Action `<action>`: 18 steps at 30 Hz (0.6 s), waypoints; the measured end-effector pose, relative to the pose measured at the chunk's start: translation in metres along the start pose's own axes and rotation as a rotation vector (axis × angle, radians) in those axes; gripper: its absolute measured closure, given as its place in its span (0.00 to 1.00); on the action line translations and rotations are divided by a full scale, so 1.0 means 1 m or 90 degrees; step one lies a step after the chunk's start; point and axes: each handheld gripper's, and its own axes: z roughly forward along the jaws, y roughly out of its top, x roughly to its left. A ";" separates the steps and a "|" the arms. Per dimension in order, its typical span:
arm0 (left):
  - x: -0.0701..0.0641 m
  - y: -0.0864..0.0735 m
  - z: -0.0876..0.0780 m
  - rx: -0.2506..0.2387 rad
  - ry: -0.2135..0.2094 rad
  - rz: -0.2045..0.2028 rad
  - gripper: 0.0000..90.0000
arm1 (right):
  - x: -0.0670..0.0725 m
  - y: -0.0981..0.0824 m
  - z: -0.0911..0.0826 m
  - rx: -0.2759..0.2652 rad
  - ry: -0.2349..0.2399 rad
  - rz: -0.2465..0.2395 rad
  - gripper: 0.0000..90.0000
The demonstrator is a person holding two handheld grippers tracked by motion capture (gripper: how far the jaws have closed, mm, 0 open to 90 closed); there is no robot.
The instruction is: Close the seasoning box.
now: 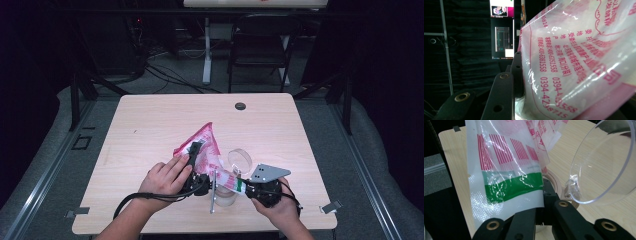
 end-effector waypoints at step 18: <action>0.002 0.001 -0.001 0.003 0.002 0.005 0.75 | 0.000 -0.001 0.000 -0.003 0.000 0.003 1.00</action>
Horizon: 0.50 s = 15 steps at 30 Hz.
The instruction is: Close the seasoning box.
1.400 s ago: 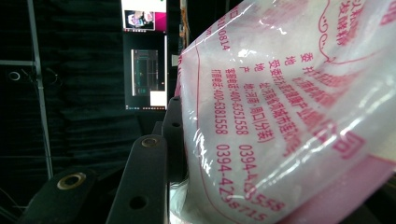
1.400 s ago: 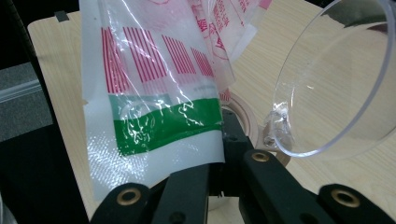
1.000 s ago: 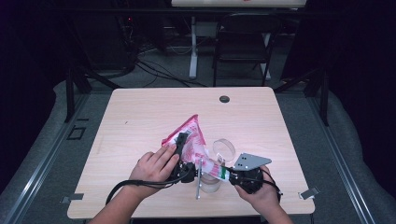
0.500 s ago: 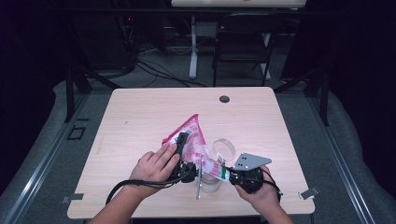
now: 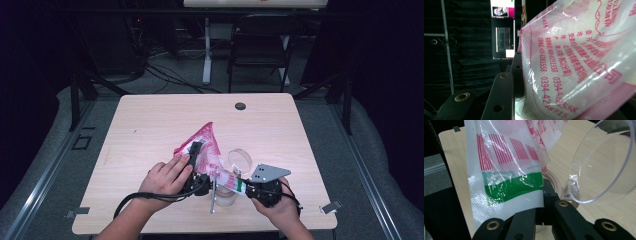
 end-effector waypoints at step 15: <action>0.000 0.000 0.001 -0.018 0.013 0.001 0.75 | -0.001 0.000 0.000 0.003 0.003 0.000 1.00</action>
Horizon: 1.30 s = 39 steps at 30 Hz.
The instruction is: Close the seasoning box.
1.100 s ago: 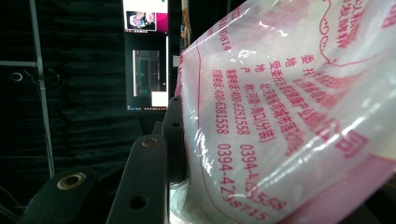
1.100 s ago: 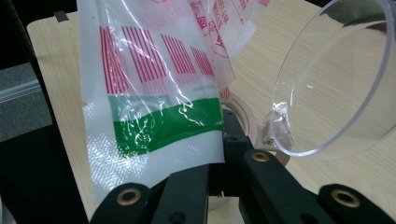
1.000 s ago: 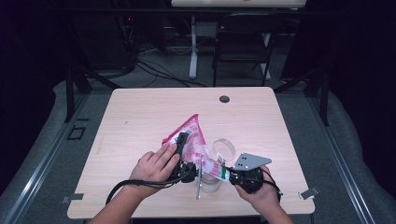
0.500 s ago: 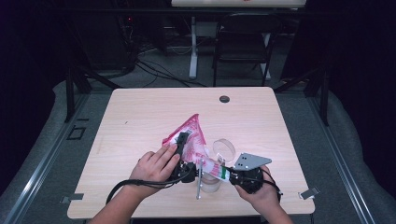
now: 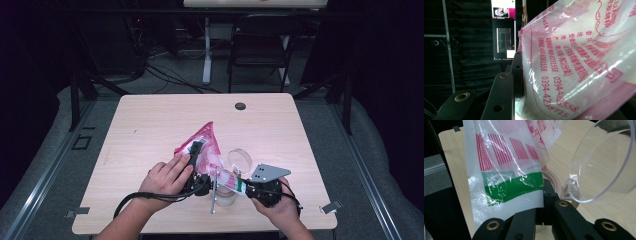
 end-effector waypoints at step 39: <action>0.001 0.006 -0.001 0.003 0.000 -0.002 0.75 | -0.003 -0.003 0.000 0.006 -0.004 0.005 1.00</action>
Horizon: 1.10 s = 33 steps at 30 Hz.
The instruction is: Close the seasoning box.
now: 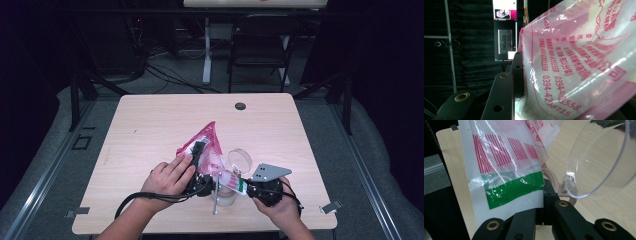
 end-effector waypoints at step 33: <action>0.000 0.003 -0.001 0.002 -0.006 -0.005 0.75 | -0.002 -0.003 0.001 0.005 -0.002 0.005 1.00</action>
